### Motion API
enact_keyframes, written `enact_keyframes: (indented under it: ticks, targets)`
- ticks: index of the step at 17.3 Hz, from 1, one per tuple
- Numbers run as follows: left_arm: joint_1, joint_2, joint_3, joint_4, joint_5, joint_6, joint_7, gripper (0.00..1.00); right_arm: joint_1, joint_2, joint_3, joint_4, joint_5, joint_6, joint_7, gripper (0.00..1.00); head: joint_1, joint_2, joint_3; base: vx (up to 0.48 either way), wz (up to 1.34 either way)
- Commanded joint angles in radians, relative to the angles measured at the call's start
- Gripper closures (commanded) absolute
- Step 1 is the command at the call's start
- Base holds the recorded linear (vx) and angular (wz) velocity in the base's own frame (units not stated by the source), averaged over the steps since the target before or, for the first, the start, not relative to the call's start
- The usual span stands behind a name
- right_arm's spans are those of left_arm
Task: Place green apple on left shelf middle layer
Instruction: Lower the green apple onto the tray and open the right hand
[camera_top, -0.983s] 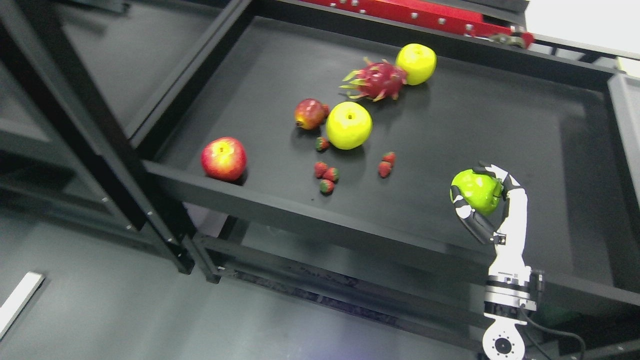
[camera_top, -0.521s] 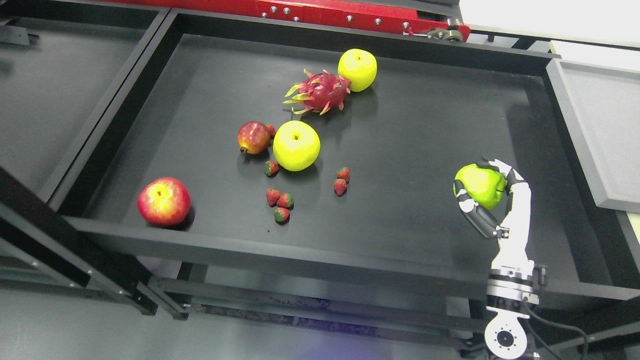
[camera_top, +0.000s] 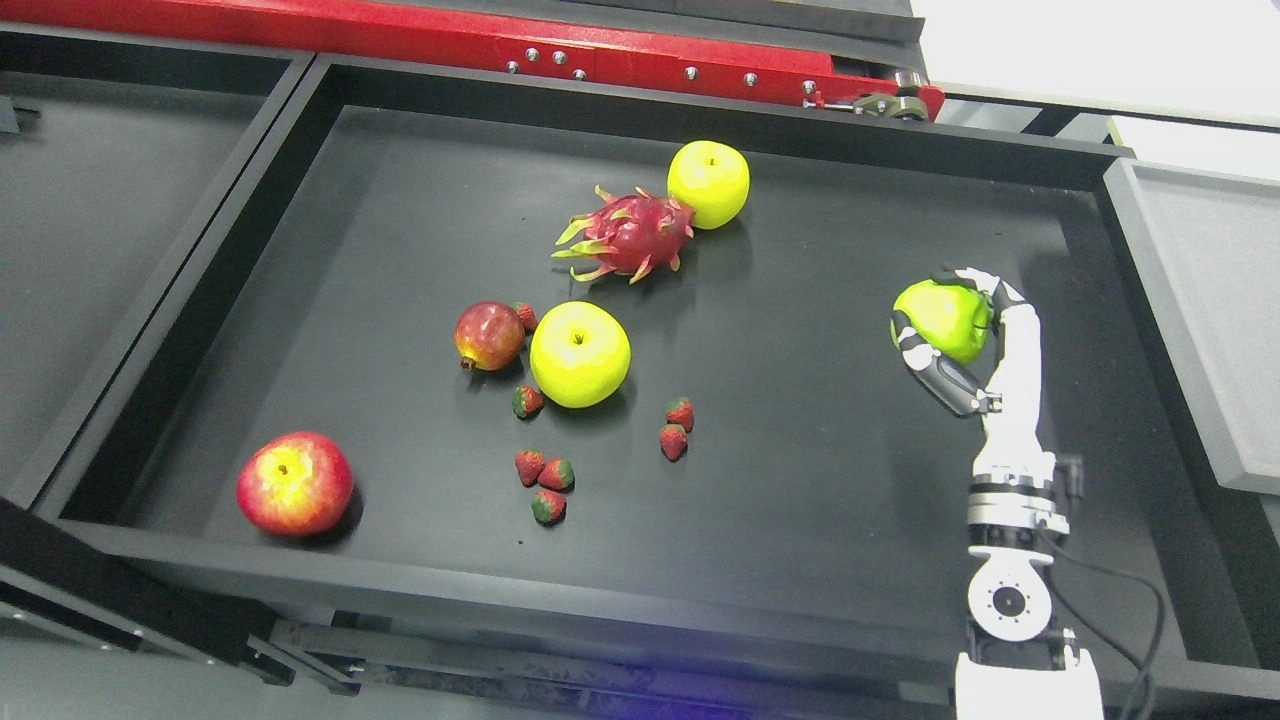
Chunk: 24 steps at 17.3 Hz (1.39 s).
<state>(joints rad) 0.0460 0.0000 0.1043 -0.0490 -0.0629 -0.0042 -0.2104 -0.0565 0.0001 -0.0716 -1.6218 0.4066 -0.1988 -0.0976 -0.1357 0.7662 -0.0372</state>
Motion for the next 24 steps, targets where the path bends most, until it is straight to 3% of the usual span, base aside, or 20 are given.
enact_keyframes:
  ticks: [1, 8, 12, 13, 14, 15, 16, 20, 24]
  targets:
    - [0.0, 0.017, 0.0, 0.0, 0.0, 0.0, 0.0, 0.0, -0.143, -0.018, 0.027, 0.235, 0.038, 0.028, 0.019, 1.0, 0.0, 0.0, 0.0, 0.123, 0.0]
    - [0.0, 0.017, 0.0, 0.0, 0.0, 0.0, 0.0, 0.0, -0.215, -0.038, 0.084, 0.345, 0.044, 0.134, 0.171, 1.0, 0.0, 0.0, 0.0, 0.066, 0.01]
    - [0.0, 0.017, 0.0, 0.0, 0.0, 0.0, 0.0, 0.0, -0.243, -0.041, 0.107, 0.439, 0.044, 0.142, 0.187, 1.0, 0.0, 0.0, 0.0, 0.012, 0.01]
    - [0.0, 0.017, 0.0, 0.0, 0.0, 0.0, 0.0, 0.0, -0.243, -0.041, 0.107, 0.441, 0.043, 0.142, 0.187, 0.93, 0.0, 0.0, 0.0, 0.0, 0.0]
    - [0.0, 0.017, 0.0, 0.0, 0.0, 0.0, 0.0, 0.0, -0.241, -0.041, 0.105, 0.439, 0.037, 0.142, 0.185, 0.71, 0.0, 0.0, 0.0, 0.0, 0.0]
    - [0.0, 0.017, 0.0, 0.0, 0.0, 0.0, 0.0, 0.0, -0.24, -0.041, 0.105, 0.439, 0.029, 0.137, 0.187, 0.31, 0.0, 0.0, 0.0, 0.0, 0.0]
    - [0.0, 0.017, 0.0, 0.0, 0.0, 0.0, 0.0, 0.0, -0.243, -0.041, 0.098, 0.439, 0.026, 0.142, 0.185, 0.14, 0.0, 0.0, 0.0, 0.0, 0.0]
    - [0.0, 0.017, 0.0, 0.0, 0.0, 0.0, 0.0, 0.0, -0.243, -0.046, 0.096, 0.431, -0.003, 0.139, 0.187, 0.01, 0.0, 0.0, 0.0, 0.0, 0.0]
    - [0.0, 0.017, 0.0, 0.0, 0.0, 0.0, 0.0, 0.0, -0.243, -0.031, 0.093, 0.387, -0.023, 0.134, 0.185, 0.0, 0.0, 0.0, 0.0, 0.0, 0.0]
